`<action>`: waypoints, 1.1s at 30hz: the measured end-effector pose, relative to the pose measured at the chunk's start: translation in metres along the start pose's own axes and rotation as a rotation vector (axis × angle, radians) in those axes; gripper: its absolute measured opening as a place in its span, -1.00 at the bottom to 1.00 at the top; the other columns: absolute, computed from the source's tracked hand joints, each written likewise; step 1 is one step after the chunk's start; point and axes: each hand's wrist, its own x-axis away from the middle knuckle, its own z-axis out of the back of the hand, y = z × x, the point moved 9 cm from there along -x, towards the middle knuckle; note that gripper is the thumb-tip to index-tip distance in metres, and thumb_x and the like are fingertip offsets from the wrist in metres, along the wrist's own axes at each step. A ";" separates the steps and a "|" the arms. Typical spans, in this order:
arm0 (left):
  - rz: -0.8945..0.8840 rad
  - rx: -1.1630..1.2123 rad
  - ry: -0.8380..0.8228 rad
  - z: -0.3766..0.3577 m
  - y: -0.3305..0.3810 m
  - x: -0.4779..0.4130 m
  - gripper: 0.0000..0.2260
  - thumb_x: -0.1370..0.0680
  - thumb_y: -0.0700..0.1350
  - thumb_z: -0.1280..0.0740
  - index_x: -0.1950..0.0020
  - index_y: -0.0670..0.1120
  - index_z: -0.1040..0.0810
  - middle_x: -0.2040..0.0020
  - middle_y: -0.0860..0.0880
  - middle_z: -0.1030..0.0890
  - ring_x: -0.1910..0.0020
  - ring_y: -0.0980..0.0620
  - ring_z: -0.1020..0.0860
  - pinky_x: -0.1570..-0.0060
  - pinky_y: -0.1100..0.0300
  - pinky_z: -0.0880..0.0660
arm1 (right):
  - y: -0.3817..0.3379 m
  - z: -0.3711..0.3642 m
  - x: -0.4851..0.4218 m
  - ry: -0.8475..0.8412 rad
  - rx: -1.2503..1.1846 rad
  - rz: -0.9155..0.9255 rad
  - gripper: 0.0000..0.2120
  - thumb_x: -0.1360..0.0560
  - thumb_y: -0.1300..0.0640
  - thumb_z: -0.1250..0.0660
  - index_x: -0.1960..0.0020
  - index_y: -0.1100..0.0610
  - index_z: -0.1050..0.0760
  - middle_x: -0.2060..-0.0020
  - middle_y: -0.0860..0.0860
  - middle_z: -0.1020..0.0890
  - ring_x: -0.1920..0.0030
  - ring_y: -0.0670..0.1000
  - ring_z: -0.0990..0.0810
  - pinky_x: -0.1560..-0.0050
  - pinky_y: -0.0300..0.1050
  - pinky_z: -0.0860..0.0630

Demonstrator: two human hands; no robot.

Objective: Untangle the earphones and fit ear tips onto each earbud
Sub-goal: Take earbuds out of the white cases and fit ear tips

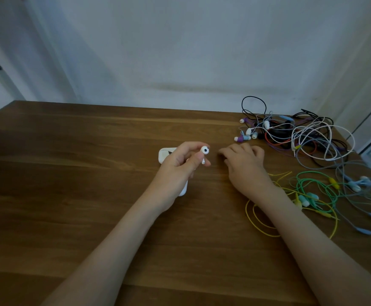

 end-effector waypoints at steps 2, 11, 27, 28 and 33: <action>0.002 -0.011 -0.008 -0.001 0.001 0.001 -0.83 -0.62 -0.09 -0.22 -0.16 0.07 -0.54 0.20 0.16 -0.63 0.28 0.31 -0.48 0.29 0.43 -0.40 | 0.000 0.005 0.000 0.073 0.019 0.005 -0.68 -0.58 0.26 -0.15 -0.27 -0.01 -0.41 -0.18 -0.05 -0.48 -0.25 0.00 -0.33 -0.19 -0.08 0.00; 0.013 -0.003 -0.011 -0.003 0.001 0.002 -0.90 -0.59 -0.09 -0.29 -0.09 0.00 -0.53 0.19 0.10 -0.67 0.31 0.16 -0.44 0.37 0.39 -0.37 | 0.006 0.018 0.004 0.151 -0.192 -0.049 -0.92 -0.56 0.17 -0.25 -0.03 0.04 -0.47 0.06 -0.10 -0.47 -0.07 -0.04 -0.42 -0.16 -0.12 -0.14; -0.014 0.035 0.029 0.000 -0.004 0.000 -0.91 -0.56 -0.10 -0.32 -0.04 -0.03 -0.56 0.25 0.05 -0.61 0.36 0.19 -0.42 0.40 0.35 -0.33 | -0.025 0.017 0.030 0.007 -1.419 -0.214 -0.83 -0.58 0.31 -0.19 -0.01 0.13 -0.52 0.21 0.00 -0.62 0.21 -0.15 -0.59 0.17 -0.28 -0.53; -0.015 0.040 0.027 -0.001 -0.005 0.000 -0.91 -0.56 -0.09 -0.33 -0.04 -0.03 -0.56 0.23 0.03 -0.61 0.35 0.16 -0.42 0.41 0.35 -0.33 | -0.025 0.015 0.030 0.005 -1.432 -0.228 -0.84 -0.58 0.32 -0.19 -0.03 0.14 -0.51 0.22 -0.01 -0.62 0.23 -0.17 -0.59 0.18 -0.30 -0.53; 0.012 0.033 0.023 0.000 -0.006 0.000 -0.81 -0.58 -0.11 -0.30 -0.18 -0.01 -0.56 0.17 0.03 -0.61 0.28 0.10 -0.41 0.37 0.39 -0.35 | -0.024 0.008 0.030 -0.019 -1.539 -0.254 -0.89 -0.56 0.31 -0.23 0.00 0.16 -0.50 0.25 -0.01 -0.64 0.19 -0.09 -0.59 0.11 -0.21 -0.53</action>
